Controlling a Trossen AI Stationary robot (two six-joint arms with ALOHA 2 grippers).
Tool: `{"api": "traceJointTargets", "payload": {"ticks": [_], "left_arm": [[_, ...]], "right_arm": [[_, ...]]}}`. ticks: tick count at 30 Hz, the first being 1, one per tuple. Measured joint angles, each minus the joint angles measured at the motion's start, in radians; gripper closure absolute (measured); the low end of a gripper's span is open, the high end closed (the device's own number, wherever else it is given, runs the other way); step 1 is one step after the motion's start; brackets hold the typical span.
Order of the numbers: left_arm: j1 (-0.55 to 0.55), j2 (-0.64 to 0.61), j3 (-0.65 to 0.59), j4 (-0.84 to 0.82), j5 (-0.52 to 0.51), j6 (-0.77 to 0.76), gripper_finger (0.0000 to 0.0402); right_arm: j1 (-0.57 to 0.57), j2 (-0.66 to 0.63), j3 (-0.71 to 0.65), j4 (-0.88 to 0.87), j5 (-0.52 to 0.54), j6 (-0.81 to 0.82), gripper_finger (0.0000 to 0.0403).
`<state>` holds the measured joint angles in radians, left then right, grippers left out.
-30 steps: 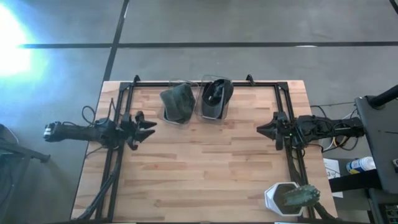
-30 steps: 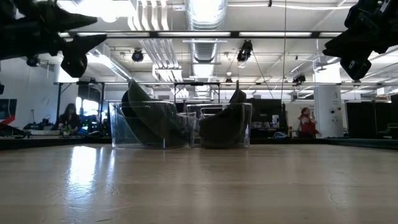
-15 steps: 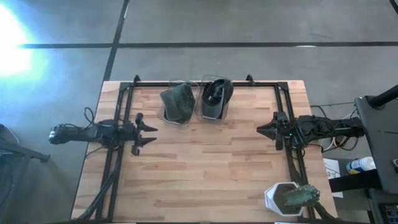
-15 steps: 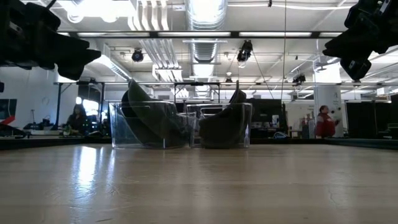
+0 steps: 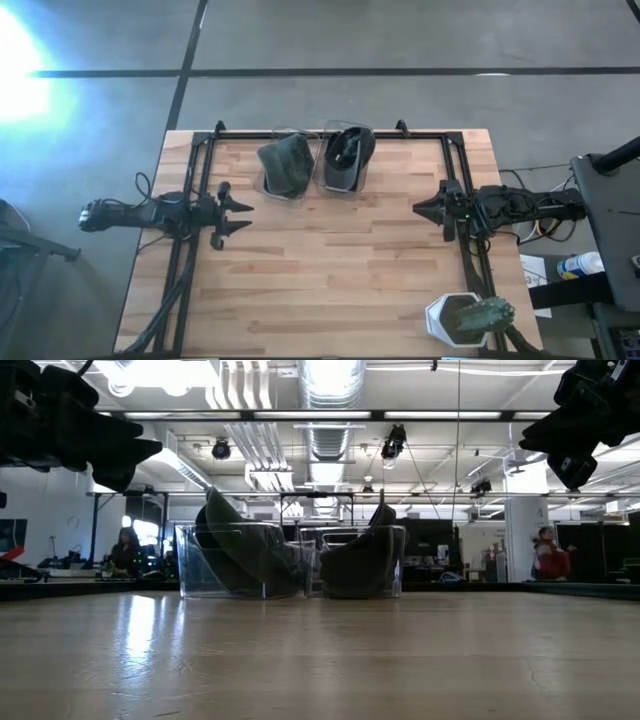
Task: Pick & Place hat
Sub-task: Return to Home Position
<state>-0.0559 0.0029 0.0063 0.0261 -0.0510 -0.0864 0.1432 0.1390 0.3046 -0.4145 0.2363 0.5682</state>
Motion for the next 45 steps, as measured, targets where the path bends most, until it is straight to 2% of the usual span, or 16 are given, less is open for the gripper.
{"api": "traceJointTargets", "payload": {"ticks": [25,32,35,37,41,45], "left_arm": [[0.0,0.0,0.0,0.002,-0.002,0.0,0.0221],[0.0,0.0,0.0,0.002,-0.002,0.0,0.0221],[0.0,0.0,0.0,0.002,-0.002,0.0,0.0221],[0.0,0.0,0.0,0.003,-0.002,0.0,0.0221],[0.0,0.002,0.0,0.002,-0.002,0.0,0.0221],[0.0,0.008,0.0,0.002,-0.002,0.0,0.0221]], "right_arm": [[0.0,0.007,0.0,0.009,0.002,-0.049,0.0335],[-0.013,-0.074,-0.05,0.062,-0.004,-0.344,0.0335],[-0.033,-0.138,-0.09,0.098,-0.012,-0.381,0.0335],[-0.054,-0.139,-0.119,0.152,-0.043,-0.378,0.0335],[-0.088,-0.124,-0.181,0.323,-0.202,-0.421,0.0335],[-0.102,-0.139,-0.264,0.407,-0.319,-0.455,0.0335]]}}
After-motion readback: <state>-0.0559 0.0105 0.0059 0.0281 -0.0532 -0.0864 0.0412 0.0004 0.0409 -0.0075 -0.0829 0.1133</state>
